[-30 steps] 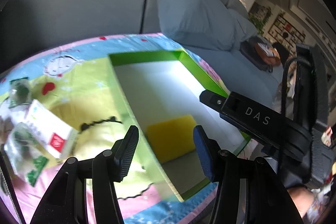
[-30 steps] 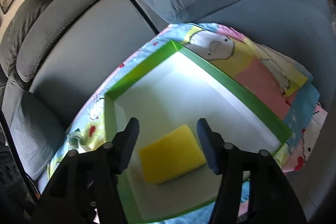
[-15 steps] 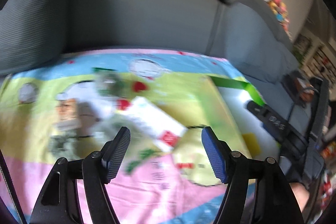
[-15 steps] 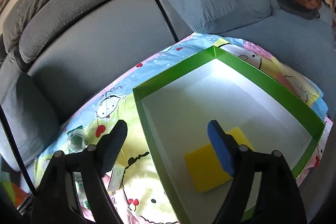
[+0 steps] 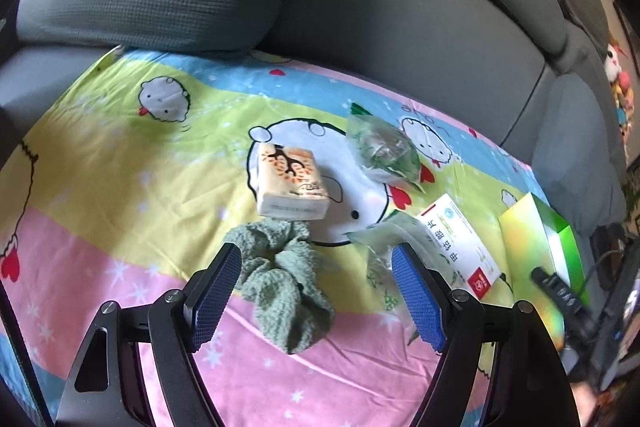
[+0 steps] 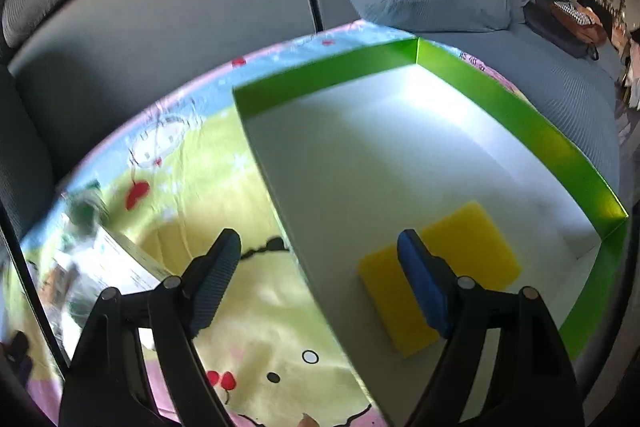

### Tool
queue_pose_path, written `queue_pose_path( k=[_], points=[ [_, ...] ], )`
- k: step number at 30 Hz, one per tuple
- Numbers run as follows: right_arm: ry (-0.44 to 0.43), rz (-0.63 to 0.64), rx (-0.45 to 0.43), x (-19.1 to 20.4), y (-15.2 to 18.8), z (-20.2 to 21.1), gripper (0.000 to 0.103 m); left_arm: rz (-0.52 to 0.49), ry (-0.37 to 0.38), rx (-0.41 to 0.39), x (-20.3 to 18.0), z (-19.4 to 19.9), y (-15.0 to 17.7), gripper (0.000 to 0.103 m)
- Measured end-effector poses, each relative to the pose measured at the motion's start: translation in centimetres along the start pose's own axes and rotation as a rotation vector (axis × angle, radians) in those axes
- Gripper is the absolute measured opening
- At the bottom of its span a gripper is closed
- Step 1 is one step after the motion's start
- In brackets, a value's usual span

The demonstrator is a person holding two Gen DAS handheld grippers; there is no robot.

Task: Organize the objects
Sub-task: 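Withdraw the left tool from the box back toward the blanket items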

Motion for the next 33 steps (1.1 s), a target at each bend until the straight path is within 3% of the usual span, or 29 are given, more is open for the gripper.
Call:
queue_pose_path(
  k=[3, 7, 11, 14, 18, 22, 28, 33],
  points=[
    [0.006, 0.036, -0.01, 0.9, 0.0, 0.4, 0.08, 0.01, -0.014, 0.01, 0.6, -0.3, 0.1, 0.078],
    [-0.006, 0.085, -0.146, 1.3, -1.2, 3.1, 0.081, 0.034, -0.022, 0.026, 1.6, -0.3, 0.3, 0.078],
    [0.049, 0.064, -0.26, -0.1, -2.2, 5.2, 0.086, 0.041, -0.024, 0.029, 2.1, -0.4, 0.3, 0.078],
    [0.142, 0.039, -0.31, -1.6, -2.7, 6.0, 0.087, 0.047, -0.034, 0.026, 2.3, -0.5, 0.2, 0.078],
    [0.228, 0.032, -0.296, -2.5, -2.7, 5.7, 0.087, 0.046, -0.042, 0.029, 2.4, -0.6, 0.3, 0.078],
    [0.202, 0.002, -0.224, -2.3, -2.4, 4.1, 0.086, 0.05, -0.049, 0.035, 2.6, -0.8, 0.3, 0.078],
    [0.264, 0.071, -0.178, -1.2, -1.6, 3.3, 0.086, 0.056, -0.06, 0.042, 2.9, -1.0, 0.4, 0.078],
    [0.34, 0.145, -0.222, -0.6, -1.5, 4.0, 0.086, 0.063, -0.063, 0.052, 3.2, -1.1, 0.4, 0.078]
  ],
)
Point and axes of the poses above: each gripper's, at about its wrist camera, not at the fingertips, and z roughly against the way its jaws point, x to its left, y to its underside, the point moved 6 cm from there along -z, roughly the way its jaws point, and after that the axes turned 14 degrees about z, right-handed, at the moved point
